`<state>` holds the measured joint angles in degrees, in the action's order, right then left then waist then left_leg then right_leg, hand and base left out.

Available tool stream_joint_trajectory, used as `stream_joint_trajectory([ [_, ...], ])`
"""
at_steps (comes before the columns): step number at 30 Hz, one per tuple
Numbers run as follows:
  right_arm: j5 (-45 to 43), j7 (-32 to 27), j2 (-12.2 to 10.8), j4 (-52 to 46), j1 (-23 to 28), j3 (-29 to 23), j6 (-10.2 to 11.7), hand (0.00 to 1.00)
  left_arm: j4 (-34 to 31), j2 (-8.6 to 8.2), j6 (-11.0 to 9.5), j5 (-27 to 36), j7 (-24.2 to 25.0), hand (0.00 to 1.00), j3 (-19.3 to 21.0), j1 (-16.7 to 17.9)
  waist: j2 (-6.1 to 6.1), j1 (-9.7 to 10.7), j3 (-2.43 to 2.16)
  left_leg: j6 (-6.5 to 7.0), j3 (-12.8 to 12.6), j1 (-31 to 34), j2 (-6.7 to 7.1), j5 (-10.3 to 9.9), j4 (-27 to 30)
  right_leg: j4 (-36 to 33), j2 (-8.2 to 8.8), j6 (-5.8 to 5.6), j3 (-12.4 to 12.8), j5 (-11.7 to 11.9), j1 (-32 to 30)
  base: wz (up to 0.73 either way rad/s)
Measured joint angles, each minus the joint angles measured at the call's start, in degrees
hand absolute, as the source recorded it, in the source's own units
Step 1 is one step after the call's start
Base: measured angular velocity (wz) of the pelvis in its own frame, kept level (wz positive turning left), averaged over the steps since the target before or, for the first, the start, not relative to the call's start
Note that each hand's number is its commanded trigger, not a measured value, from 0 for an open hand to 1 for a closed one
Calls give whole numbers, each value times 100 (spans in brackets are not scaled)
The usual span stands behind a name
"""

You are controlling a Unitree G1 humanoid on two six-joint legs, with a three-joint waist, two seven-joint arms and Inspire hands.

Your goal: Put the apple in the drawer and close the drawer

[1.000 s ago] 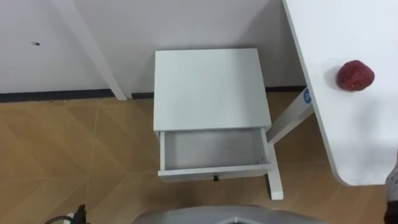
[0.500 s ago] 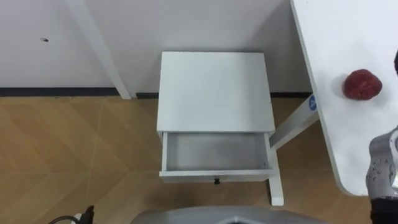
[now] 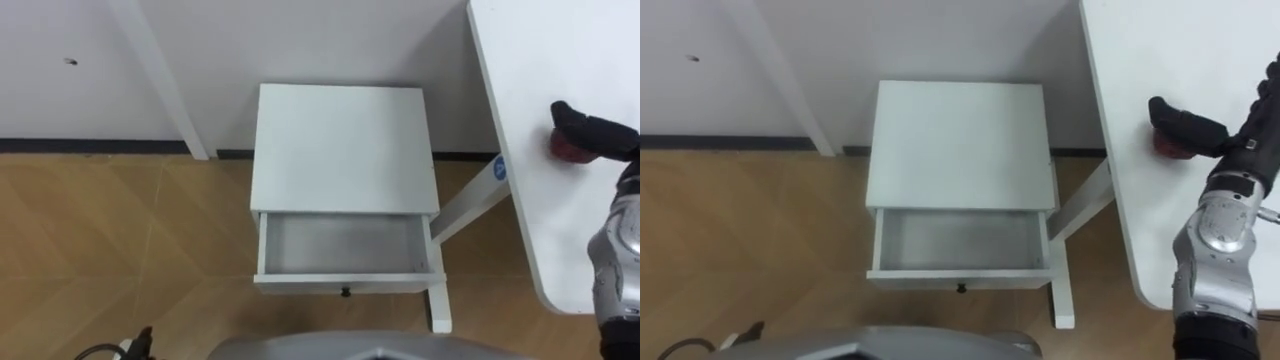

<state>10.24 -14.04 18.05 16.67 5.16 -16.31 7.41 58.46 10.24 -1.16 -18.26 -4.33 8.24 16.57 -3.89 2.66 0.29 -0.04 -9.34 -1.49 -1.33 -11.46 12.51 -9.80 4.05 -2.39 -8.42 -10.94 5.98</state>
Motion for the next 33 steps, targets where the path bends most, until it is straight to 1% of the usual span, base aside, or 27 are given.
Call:
stream_joint_trajectory([
  [1,0,77,55,61,-30,-1,0,0,-1,0,0,-1,6,0,1,-2,-14,0,-2,0,0,6,-3,0,13,0,0,2,-1,1,1,0],
  [6,0,331,148,101,-81,-7,-1,0,0,1,0,-2,22,0,1,-5,-35,2,-6,0,1,19,-6,-1,24,0,-1,11,-7,7,1,0],
  [9,-11,538,200,378,-98,-8,-3,0,-1,10,0,-10,27,0,5,-4,-43,-6,-10,0,6,14,-6,0,27,2,-1,12,-16,7,11,0],
  [11,-36,645,200,534,-98,-2,-19,0,-1,14,3,-27,51,0,5,1,-45,-10,-7,0,11,23,-6,0,25,2,-1,12,-24,7,6,0],
  [13,-73,796,200,559,-98,-1,-119,0,-4,26,35,-76,110,0,6,3,-45,-9,-7,0,12,29,-6,0,23,3,-1,11,-26,7,-2,0],
  [15,-107,865,202,559,-98,-1,-122,0,-8,34,38,-134,123,0,6,-2,-57,-8,-4,0,11,28,-6,0,23,3,-1,11,-28,7,-2,0],
  [18,-144,984,201,559,-98,0,-122,0,-16,57,38,-158,133,0,5,-16,-100,-12,14,0,12,29,-6,0,23,5,-1,11,-28,7,-3,0],
  [22,-248,1002,201,571,-98,20,-122,0,-16,103,67,-161,164,0,5,-13,-143,-4,3,0,12,30,-5,-1,22,7,-1,11,-26,7,-3,0],
  [25,-487,1071,201,619,-100,27,-136,0,-16,130,131,-174,169,0,5,-11,-140,-17,1,0,12,23,-4,0,20,9,-2,11,-22,7,0,0],
  [28,-595,1170,207,992,-142,147,-142,0,-6,151,142,-169,167,0,4,-5,-139,-55,0,-1,14,-30,-5,-1,11,13,-3,11,-20,7,74,0],
  [31,-621,1317,207,1194,-147,196,-197,0,-5,168,141,-148,167,0,5,-27,-130,-95,1,-1,21,-46,-4,-1,9,14,-3,11,-19,7,90,0],
  [33,-638,1373,211,1224,-162,197,-195,0,13,176,141,-149,168,0,5,-26,-120,-101,2,-1,27,-59,-4,-1,10,13,-3,11,-23,7,104,0],
])
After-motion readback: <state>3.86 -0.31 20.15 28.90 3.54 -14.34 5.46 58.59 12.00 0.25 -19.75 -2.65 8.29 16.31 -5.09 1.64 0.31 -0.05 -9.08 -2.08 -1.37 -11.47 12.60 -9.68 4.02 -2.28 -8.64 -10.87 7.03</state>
